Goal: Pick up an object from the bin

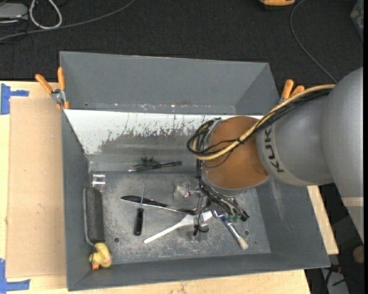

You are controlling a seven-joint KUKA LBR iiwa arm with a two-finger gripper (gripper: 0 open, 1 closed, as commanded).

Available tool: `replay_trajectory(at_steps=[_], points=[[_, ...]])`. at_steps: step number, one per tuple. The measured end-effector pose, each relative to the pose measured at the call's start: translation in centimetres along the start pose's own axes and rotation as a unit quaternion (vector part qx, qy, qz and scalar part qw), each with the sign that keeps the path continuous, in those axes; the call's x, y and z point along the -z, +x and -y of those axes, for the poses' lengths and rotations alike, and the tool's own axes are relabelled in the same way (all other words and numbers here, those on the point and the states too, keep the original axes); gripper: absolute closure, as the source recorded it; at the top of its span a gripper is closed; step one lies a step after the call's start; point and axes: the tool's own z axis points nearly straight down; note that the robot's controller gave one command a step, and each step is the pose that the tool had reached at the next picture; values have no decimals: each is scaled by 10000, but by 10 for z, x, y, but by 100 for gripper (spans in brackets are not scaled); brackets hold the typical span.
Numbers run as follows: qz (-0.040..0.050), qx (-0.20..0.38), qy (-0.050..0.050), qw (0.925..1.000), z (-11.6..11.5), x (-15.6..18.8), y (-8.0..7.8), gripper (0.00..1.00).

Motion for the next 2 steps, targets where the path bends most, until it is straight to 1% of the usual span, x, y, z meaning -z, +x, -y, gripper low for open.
replay_trajectory(at_steps=[1, 2], points=[[-10, 802, 0, 9968, -12, 5, 7, 0], [4, 40, -9, 10000, -5, 6, 1, 100]])
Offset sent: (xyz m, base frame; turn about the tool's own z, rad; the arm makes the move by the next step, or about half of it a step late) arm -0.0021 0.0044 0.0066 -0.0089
